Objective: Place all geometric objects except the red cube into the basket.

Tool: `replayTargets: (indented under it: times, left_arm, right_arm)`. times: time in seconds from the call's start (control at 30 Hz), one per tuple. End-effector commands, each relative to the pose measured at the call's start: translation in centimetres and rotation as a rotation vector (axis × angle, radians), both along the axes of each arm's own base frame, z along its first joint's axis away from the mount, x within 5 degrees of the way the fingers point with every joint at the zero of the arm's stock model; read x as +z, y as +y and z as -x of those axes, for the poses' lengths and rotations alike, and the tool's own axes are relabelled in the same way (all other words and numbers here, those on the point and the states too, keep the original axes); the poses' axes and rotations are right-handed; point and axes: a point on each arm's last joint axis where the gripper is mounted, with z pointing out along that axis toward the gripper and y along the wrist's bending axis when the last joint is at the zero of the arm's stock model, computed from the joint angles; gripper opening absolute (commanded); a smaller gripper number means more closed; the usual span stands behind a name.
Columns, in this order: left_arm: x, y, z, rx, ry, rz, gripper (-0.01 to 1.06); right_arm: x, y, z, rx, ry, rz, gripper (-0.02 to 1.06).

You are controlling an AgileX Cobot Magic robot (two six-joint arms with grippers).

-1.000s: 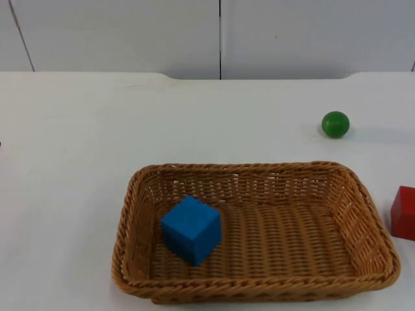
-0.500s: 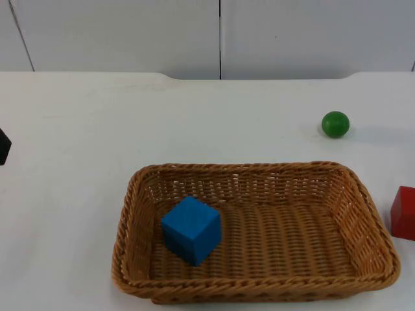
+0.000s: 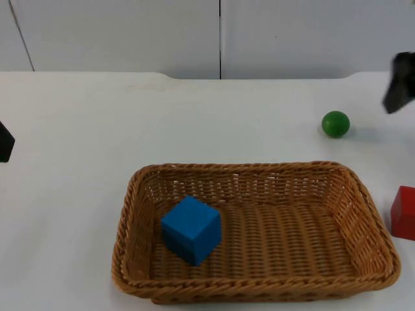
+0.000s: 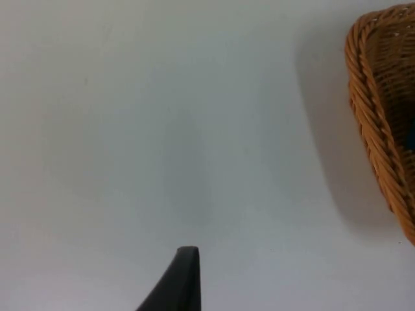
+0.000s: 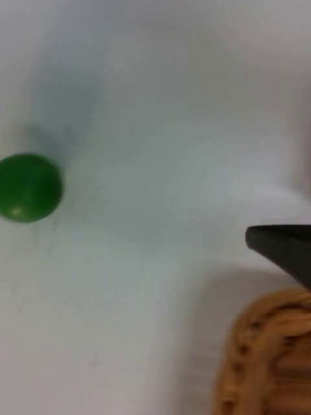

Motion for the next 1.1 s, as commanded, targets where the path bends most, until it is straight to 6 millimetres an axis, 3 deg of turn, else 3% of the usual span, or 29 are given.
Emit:
replayTargets:
  times: [0.0,0.07,0.2,0.37,0.57,0.87,0.93,0.97,1.0,1.07]
  left_arm:
    - [0.0,0.0,0.1,0.006,-0.009,0.011,1.05]
    - [0.0,0.0,0.1,0.007,-0.008,0.014,1.05]
    - [0.0,0.0,0.1,0.007,-0.008,0.014,1.05]
    - [0.1,0.0,0.0,0.008,-0.015,0.014,1.05]
    - [0.1,0.0,0.0,0.008,-0.019,0.014,1.05]
    - [0.1,0.0,0.0,0.01,-0.022,0.017,1.05]
    - [0.1,0.0,0.0,0.01,-0.022,0.017,1.05]
    - [0.1,0.0,0.0,0.01,-0.022,0.017,1.05]
    - [0.1,0.0,0.0,0.01,-0.022,0.017,1.05]
    - [0.1,0.0,0.0,0.007,-0.024,0.014,1.05]
  right_arm:
    - [-0.8,1.2,-1.7,0.043,-0.002,0.025,1.05]
    - [-1.5,1.9,-2.8,0.07,-0.004,0.048,1.05]
    - [-4.4,3.8,-7.1,0.088,-0.057,0.035,1.05]
    - [-7.1,4.4,-9.9,0.075,-0.091,0.022,1.05]
    - [-10.0,5.0,-11.7,0.077,-0.165,0.002,1.05]
    - [-11.9,5.1,-12.1,0.065,-0.188,-0.012,1.04]
    - [-12.0,5.1,-12.1,0.061,-0.185,-0.014,0.95]
    - [-12.1,5.1,-12.1,0.056,-0.184,-0.018,0.85]
    - [-12.1,5.1,-12.1,0.056,-0.184,-0.018,0.85]
    - [-12.1,5.1,-11.9,0.054,-0.169,-0.015,0.62]
